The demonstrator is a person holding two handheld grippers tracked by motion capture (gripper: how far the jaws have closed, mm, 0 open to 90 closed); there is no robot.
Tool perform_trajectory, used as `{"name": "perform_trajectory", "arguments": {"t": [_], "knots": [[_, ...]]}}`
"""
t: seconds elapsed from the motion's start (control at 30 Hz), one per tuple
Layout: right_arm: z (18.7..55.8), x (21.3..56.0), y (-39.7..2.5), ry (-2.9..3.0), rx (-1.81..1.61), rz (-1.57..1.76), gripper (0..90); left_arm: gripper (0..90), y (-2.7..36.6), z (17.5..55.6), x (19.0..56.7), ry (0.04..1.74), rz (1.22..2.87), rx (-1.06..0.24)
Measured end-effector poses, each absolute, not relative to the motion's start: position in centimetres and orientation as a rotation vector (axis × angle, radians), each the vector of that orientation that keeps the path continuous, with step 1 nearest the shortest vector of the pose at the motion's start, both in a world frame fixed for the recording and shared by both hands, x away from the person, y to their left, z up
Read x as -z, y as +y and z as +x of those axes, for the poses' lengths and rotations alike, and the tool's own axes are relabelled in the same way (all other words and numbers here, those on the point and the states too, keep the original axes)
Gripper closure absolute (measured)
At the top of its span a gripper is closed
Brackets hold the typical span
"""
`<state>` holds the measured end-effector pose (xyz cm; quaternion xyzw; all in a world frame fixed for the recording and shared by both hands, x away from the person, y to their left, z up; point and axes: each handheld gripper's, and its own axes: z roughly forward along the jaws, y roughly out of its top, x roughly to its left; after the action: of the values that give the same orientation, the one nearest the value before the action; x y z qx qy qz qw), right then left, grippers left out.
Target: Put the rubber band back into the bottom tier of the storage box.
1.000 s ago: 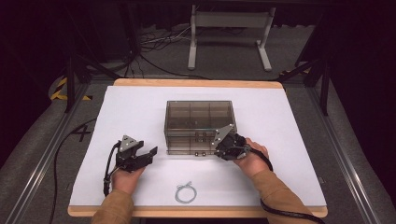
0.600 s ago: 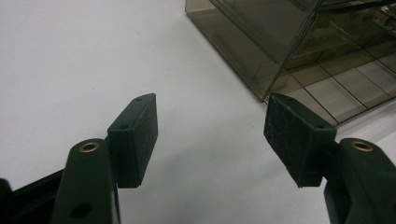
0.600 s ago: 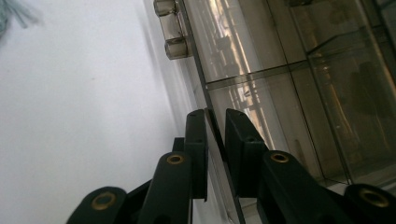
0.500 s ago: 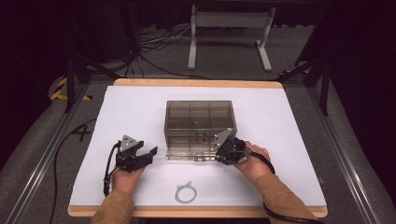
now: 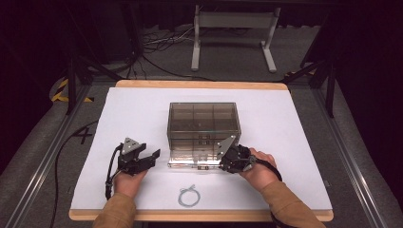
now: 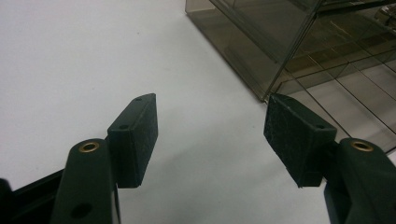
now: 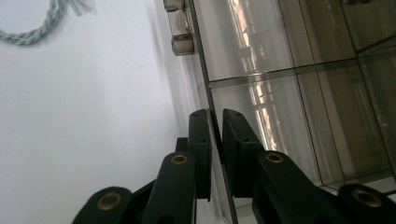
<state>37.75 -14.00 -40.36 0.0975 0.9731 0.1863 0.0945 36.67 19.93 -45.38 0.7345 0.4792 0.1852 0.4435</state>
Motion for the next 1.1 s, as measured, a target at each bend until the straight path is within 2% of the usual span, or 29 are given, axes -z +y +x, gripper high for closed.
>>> {"name": "perform_trajectory", "arguments": {"t": [1.1], "knots": [[35.5,40.4,-14.1,2.952,-0.499,0.227,83.7,35.8,19.9,36.7,45.4,1.188,1.822,-0.460]]}}
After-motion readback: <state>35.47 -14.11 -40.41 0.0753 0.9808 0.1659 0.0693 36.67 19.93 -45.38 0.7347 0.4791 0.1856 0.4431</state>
